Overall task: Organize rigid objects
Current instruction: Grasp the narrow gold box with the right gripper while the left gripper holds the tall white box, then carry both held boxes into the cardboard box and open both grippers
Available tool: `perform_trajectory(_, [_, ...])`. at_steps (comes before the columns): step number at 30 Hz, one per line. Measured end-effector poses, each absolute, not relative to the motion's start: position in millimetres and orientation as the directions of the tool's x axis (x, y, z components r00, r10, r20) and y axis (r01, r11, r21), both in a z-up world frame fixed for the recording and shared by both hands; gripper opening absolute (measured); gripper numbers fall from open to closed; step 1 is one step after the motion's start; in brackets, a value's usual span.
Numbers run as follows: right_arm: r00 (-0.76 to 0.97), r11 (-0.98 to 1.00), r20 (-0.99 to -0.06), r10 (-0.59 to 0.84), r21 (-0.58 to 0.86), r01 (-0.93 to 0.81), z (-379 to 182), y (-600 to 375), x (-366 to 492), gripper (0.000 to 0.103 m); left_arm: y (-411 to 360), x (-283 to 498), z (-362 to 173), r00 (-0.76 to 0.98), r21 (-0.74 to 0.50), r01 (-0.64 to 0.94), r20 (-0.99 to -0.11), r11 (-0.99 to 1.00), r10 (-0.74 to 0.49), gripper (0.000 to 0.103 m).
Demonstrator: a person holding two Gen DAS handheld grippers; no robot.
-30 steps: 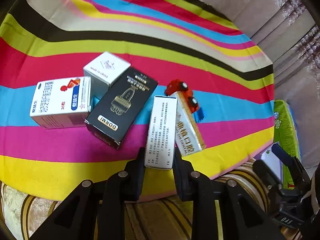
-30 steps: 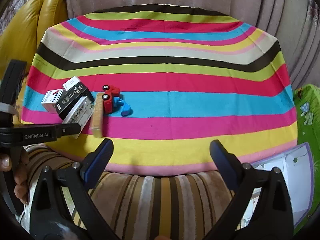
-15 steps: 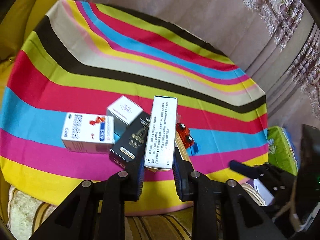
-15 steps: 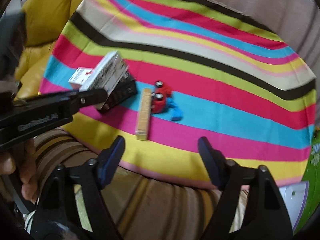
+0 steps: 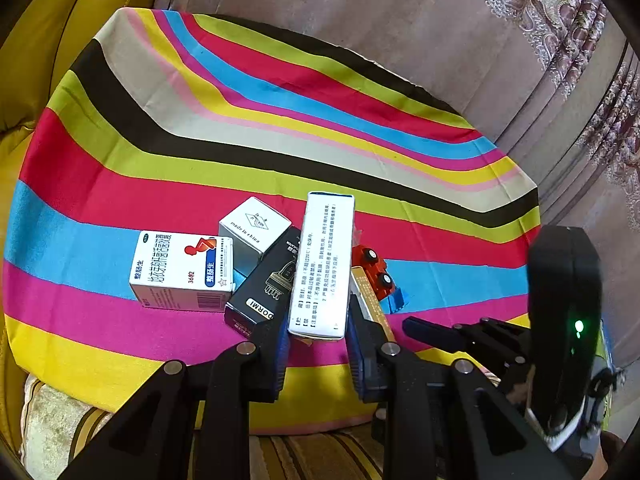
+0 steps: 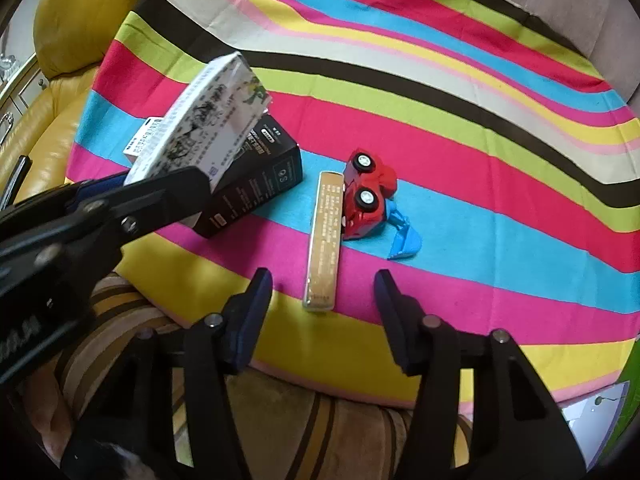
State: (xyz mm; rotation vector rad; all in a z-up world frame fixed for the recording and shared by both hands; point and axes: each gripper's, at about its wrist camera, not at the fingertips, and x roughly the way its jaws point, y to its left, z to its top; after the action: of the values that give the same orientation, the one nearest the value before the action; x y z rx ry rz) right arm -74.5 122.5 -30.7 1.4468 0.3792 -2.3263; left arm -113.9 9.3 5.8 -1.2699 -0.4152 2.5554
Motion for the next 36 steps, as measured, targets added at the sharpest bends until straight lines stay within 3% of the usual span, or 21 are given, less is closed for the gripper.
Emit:
perform_trajectory(6, [-0.382, -0.89, -0.906, -0.183, -0.012, 0.455, -38.1, 116.5, -80.7, 0.051, 13.0, -114.1, 4.1, -0.582, -0.339, -0.097, -0.743, -0.936, 0.33, 0.026])
perform_trajectory(8, [-0.368, -0.888, -0.911, -0.186, -0.004, 0.459, -42.4, 116.0, -81.4, 0.035, 14.5, -115.6, 2.9, -0.58, -0.329, -0.093, -0.749, -0.94, 0.32, 0.026])
perform_trajectory(10, [-0.359, -0.888, -0.913, -0.194, 0.008, 0.46, -45.7, 117.3, -81.6, 0.028, 16.4, -116.5, 1.7, -0.578, -0.317, -0.091, -0.755, -0.944, 0.309, 0.026])
perform_trajectory(14, [-0.366, -0.882, -0.903, -0.226, 0.031, 0.469, -44.3, 119.1, -79.5, 0.021, 20.7, -115.4, 1.2, -0.583, -0.288, -0.086, -0.762, -0.954, 0.282, 0.026])
perform_trajectory(27, [-0.363, -0.859, -0.842, -0.398, 0.204, 0.469, -31.8, 148.2, -68.7, 0.02, 25.8, -104.4, 8.4, -0.627, -0.228, -0.058, -0.749, -0.972, 0.214, 0.026])
perform_trajectory(36, [-0.407, -0.864, -0.798, -0.445, 0.261, 0.431, -17.1, 163.9, -59.0, 0.02, 26.9, -103.8, 10.3, -0.628, -0.219, -0.067, -0.749, -0.973, 0.212, 0.026])
